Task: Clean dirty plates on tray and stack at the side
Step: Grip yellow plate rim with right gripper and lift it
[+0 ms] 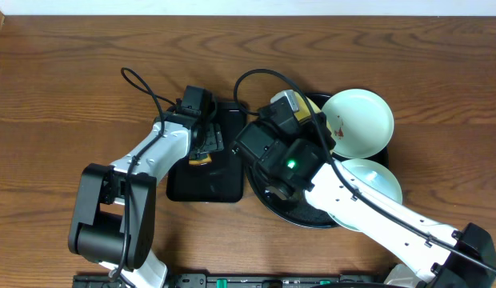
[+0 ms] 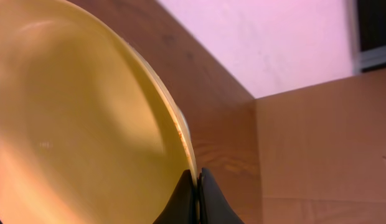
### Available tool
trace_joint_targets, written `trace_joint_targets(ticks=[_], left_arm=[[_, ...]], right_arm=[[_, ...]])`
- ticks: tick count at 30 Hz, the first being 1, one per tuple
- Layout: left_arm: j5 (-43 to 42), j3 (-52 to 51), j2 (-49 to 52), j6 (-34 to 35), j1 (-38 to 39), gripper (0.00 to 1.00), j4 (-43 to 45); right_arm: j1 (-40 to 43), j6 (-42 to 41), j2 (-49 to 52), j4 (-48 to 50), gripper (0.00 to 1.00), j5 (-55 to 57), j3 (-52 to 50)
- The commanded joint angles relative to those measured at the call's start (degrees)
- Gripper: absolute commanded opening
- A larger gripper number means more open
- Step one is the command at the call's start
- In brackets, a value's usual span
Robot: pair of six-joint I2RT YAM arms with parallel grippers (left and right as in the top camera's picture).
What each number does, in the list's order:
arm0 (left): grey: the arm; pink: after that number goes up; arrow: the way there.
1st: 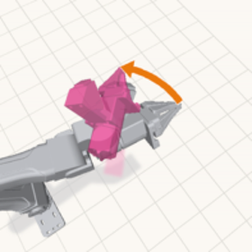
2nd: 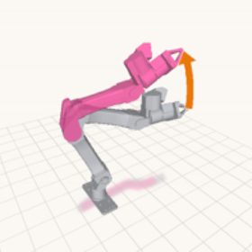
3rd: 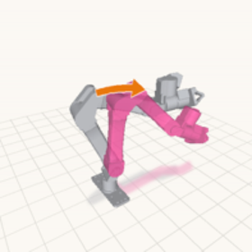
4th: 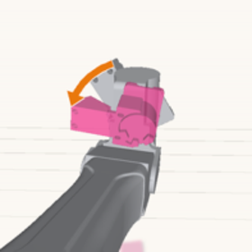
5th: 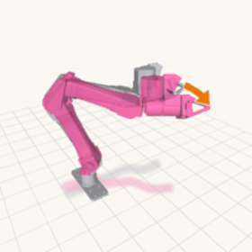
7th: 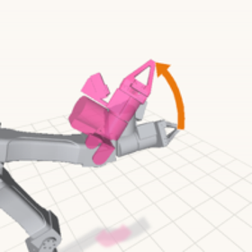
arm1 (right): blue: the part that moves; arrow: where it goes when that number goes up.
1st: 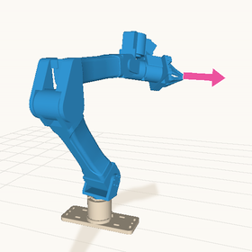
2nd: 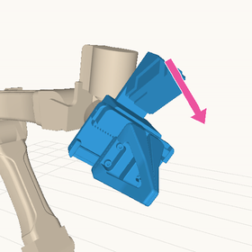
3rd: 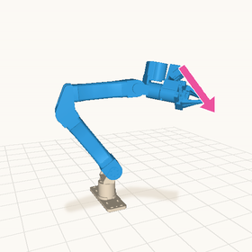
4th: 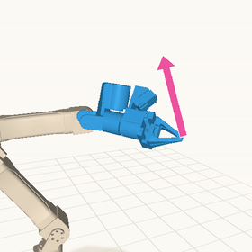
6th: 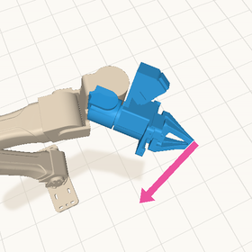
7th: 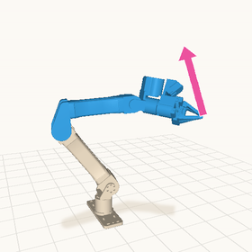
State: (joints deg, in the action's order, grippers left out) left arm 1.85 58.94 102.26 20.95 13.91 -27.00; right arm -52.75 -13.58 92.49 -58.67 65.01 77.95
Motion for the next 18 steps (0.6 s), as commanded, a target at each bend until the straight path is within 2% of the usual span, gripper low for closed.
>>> trace_joint_targets(ticks=[1, 12, 18], left_arm=[[0.50, -0.22, 0.28, -0.26, -0.24, 0.88, -0.31], [0.50, -0.22, 0.28, -0.26, -0.24, 0.88, -0.31], [0.50, -0.22, 0.28, -0.26, -0.24, 0.88, -0.31]], right_arm=[[-1.38, -6.21, -0.87, -0.39, 0.01, 8.35, 0.98], [-1.51, -9.64, -0.85, -0.31, 0.01, 6.93, 0.98], [4.66, -9.49, -0.87, 3.17, 0.01, -16.61, 0.98]])
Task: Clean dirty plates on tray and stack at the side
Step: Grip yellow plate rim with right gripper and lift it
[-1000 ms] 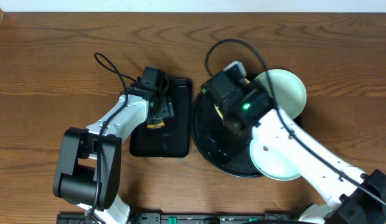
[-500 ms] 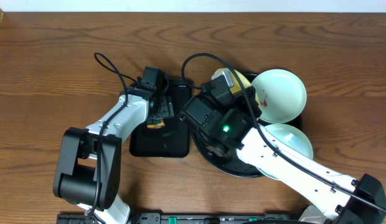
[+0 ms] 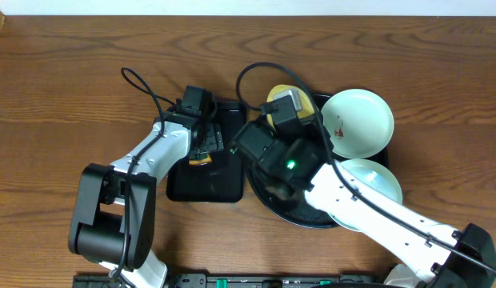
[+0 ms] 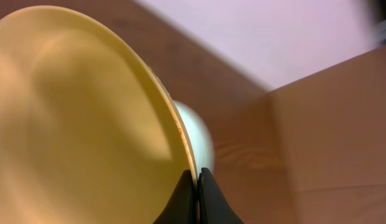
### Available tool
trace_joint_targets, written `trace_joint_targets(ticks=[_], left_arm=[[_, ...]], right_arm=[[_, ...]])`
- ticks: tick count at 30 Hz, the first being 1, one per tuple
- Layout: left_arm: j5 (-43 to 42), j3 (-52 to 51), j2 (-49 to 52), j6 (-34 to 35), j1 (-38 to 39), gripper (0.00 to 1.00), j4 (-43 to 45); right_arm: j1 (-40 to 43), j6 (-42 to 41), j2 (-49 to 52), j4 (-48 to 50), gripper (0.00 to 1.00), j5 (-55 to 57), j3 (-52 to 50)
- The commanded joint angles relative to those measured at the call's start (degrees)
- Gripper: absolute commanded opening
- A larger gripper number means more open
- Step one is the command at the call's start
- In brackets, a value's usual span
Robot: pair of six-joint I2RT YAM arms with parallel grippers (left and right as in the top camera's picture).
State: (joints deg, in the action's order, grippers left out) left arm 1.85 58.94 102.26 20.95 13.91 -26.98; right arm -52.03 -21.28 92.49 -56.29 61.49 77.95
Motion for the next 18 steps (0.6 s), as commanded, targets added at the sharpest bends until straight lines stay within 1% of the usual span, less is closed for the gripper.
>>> trace_joint_targets(ticks=[1, 3, 8, 11, 12, 14, 16, 18], left_arm=[[0.50, -0.22, 0.28, -0.26, -0.24, 0.88, -0.33], [0.50, -0.22, 0.28, -0.26, -0.24, 0.88, -0.33], [0.50, -0.22, 0.28, -0.26, -0.24, 0.89, -0.33], [0.50, -0.22, 0.28, -0.26, -0.24, 0.89, -0.35], [0.50, -0.22, 0.28, -0.26, -0.24, 0.89, -0.33], [0.50, -0.22, 0.28, -0.26, -0.24, 0.89, -0.33], [0.50, -0.22, 0.28, -0.26, -0.24, 0.89, -0.33], [0.50, -0.22, 0.28, -0.26, -0.24, 0.89, -0.33]], right_arm=[[6.08, -1.79, -0.87, 1.25, 0.01, -17.84, 1.01], [10.12, -0.70, -0.87, 1.99, 0.01, -25.35, 1.01], [21.70, 3.41, -0.87, 3.65, 0.01, -48.39, 1.01], [27.45, 4.37, -0.87, 4.76, 0.01, -59.32, 1.01], [28.61, 5.40, -0.87, 4.96, 0.01, -61.07, 1.01], [30.32, 6.95, -0.87, 4.31, 0.01, -60.87, 1.01], [31.56, 6.80, -0.85, 3.72, 0.01, -61.57, 0.96], [31.98, 9.29, -0.74, 3.50, 0.01, -61.64, 0.96]])
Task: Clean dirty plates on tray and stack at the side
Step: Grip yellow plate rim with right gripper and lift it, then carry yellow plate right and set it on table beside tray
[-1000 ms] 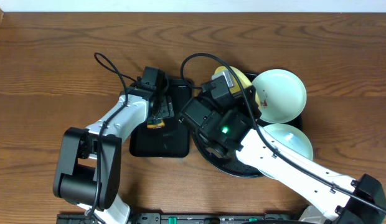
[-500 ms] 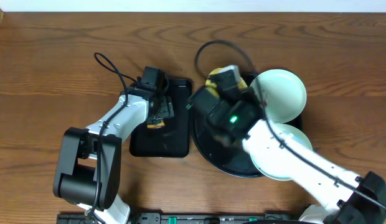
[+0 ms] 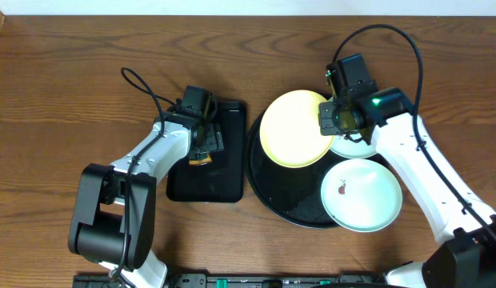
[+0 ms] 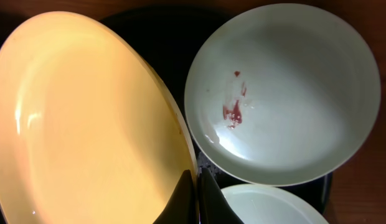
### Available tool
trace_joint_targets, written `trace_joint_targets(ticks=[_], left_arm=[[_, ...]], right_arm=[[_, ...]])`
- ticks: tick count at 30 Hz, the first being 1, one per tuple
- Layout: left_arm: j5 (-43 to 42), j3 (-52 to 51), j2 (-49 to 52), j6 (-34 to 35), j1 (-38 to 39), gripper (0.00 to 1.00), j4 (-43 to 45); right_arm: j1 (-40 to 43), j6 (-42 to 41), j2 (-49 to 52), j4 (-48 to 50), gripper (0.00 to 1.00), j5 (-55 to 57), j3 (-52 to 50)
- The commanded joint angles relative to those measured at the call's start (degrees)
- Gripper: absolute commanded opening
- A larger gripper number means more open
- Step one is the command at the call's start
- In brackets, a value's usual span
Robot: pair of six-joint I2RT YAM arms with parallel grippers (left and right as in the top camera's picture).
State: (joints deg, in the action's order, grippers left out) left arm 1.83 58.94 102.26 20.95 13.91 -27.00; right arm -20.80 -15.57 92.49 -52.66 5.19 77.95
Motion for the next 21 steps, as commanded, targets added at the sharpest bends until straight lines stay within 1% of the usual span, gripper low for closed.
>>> trace_joint_targets(ticks=[1, 4, 6, 10, 12, 17, 21], left_arm=[[0.52, -0.22, 0.28, -0.26, -0.24, 0.89, -0.31], [0.52, -0.22, 0.28, -0.26, -0.24, 0.89, -0.31], [0.52, -0.22, 0.28, -0.26, -0.24, 0.89, -0.31], [0.55, -0.22, 0.28, -0.26, -0.24, 0.89, -0.31], [0.52, -0.22, 0.28, -0.26, -0.24, 0.89, -0.31], [0.52, -0.22, 0.28, -0.26, -0.24, 0.89, -0.31], [0.52, -0.22, 0.28, -0.26, -0.24, 0.89, -0.31]], right_arm=[[1.20, 3.87, -0.79, -0.48, 0.01, -4.55, 0.96], [4.92, 3.08, -0.81, -0.68, 0.01, -4.83, 0.96], [8.94, 2.27, -0.81, 0.28, 0.01, -6.91, 0.96], [19.80, 2.34, -0.81, 3.58, 0.01, -16.63, 0.96], [25.51, 2.32, -0.81, 4.39, 0.01, -19.04, 0.96], [39.08, 2.25, -0.52, 6.10, 0.01, -18.75, 0.96], [46.93, 0.94, -0.46, 7.32, 0.01, -17.38, 0.96]])
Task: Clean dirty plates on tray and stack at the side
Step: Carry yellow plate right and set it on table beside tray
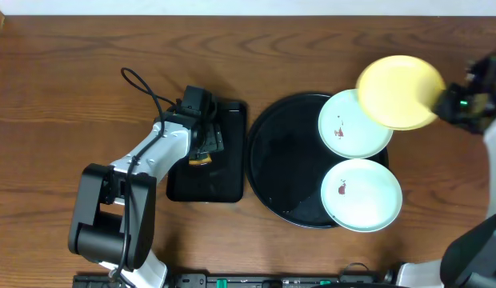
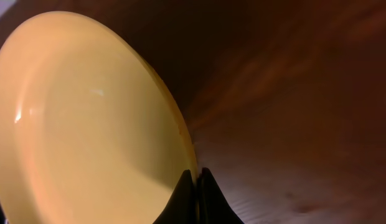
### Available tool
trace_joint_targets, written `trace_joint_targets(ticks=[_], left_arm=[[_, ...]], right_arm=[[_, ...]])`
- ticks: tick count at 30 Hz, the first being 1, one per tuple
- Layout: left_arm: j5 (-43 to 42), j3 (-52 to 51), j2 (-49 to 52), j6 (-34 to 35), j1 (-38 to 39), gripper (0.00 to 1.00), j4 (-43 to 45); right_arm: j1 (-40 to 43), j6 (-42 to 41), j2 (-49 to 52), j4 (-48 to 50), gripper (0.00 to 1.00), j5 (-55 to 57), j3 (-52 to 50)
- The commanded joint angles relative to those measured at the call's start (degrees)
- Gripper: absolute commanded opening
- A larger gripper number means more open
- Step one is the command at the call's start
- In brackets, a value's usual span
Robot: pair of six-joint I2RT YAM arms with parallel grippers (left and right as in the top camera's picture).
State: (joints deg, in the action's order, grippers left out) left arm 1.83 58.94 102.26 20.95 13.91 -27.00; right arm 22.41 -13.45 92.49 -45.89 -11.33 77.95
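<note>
My right gripper (image 1: pixel 446 104) is shut on the rim of a clean-looking yellow plate (image 1: pixel 398 92), which it holds above the table just right of the round black tray (image 1: pixel 284 160). In the right wrist view the fingers (image 2: pixel 197 171) pinch the yellow plate's (image 2: pixel 87 124) edge. Two pale green plates lie on the tray, each with a red stain: one at the back (image 1: pixel 352 124) and one at the front (image 1: pixel 362 194). My left gripper (image 1: pixel 204 152) rests over a rectangular black tray (image 1: pixel 204 188), shut on a small yellow-brown sponge (image 1: pixel 200 159).
The yellow plate's left edge overlaps the back green plate from above. Brown wooden table (image 1: pixel 64 96) surrounds both trays. The left arm's cable (image 1: pixel 144 88) loops over the table behind it.
The yellow plate was over the back left of the round tray. Now my right gripper holds it past the tray's right edge, and the back green plate is almost fully uncovered. The left arm is unchanged.
First my right arm lay across the round tray with the yellow plate tilted up at the tray's back. Then the plate showed a little more. After that it was held flat over the tray, the arm reaching in from the right. Now it is beyond the tray's right side.
</note>
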Motion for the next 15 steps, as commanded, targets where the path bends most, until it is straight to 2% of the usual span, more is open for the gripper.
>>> trace_joint_targets(ticks=[1, 8, 15], left_arm=[[0.52, -0.22, 0.28, -0.26, -0.24, 0.89, -0.31], [0.52, -0.22, 0.28, -0.26, -0.24, 0.89, -0.33], [0.52, -0.22, 0.28, -0.26, -0.24, 0.89, -0.31]], right_arm=[[5.29, -1.57, -0.46, 0.96, 0.01, 0.28, 0.96], [11.74, -1.97, -0.15, 3.41, 0.01, 12.46, 0.90], [12.04, -1.97, 3.93, 3.39, 0.01, 12.79, -0.37]])
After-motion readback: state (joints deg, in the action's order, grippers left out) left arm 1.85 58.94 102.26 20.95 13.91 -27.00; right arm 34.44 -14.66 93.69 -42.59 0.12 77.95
